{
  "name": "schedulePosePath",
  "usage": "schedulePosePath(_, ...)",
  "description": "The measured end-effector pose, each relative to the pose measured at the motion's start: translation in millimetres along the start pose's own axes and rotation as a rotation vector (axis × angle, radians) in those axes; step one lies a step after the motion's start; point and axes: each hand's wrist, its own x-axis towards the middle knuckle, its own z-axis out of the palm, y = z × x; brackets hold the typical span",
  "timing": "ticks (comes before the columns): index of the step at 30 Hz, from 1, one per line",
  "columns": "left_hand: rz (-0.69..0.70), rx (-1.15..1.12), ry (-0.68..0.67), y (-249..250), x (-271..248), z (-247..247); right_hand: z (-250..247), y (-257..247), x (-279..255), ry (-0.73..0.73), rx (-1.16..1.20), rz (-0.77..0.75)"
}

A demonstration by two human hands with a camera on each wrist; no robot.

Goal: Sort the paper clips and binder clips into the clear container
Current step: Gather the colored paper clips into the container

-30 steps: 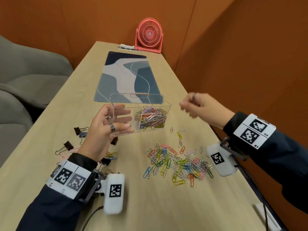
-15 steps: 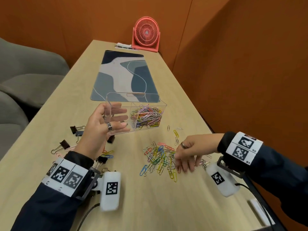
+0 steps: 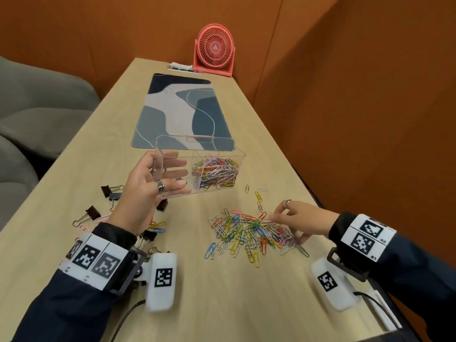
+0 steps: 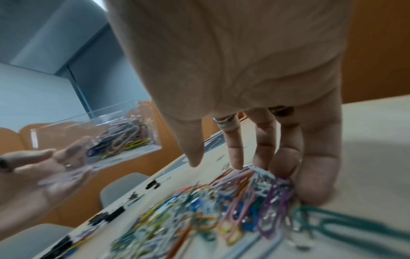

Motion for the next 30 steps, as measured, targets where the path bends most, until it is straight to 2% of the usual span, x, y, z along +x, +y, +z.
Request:
schedulePosePath(5, 0.004, -0.015, 0.001, -0.1, -0.8, 0.9, 17.2, -18.2, 0.9, -0.031, -0.045, -0.116)
schedulePosePath(8, 0.003, -0.017, -0.003, 0.2, -0.7, 1.2, 25.2, -21.6, 3.8, 0.011, -0.167, -0.212)
schedulePosePath(11, 0.005, -0.016, -0.004, 0.4, -1.0, 1.7, 28.0, -23.1, 6.2, 0.042, -0.156, -0.248)
schedulePosePath(14, 0.002, -0.012, -0.006, -0.1, -1.5, 2.3, 27.6, -22.9, 8.3, 0.087, -0.130, -0.257)
schedulePosePath(18, 0.000, -0.001, -0.002, -0.4, -1.2, 1.9, 25.5, -26.4, 12.1, 0.120, -0.224, -0.263)
schedulePosePath(30, -0.004, 0.004, 0.009, -0.4, -0.6, 1.5, 21.1, -19.1, 20.9, 0.169, -0.144, -0.253)
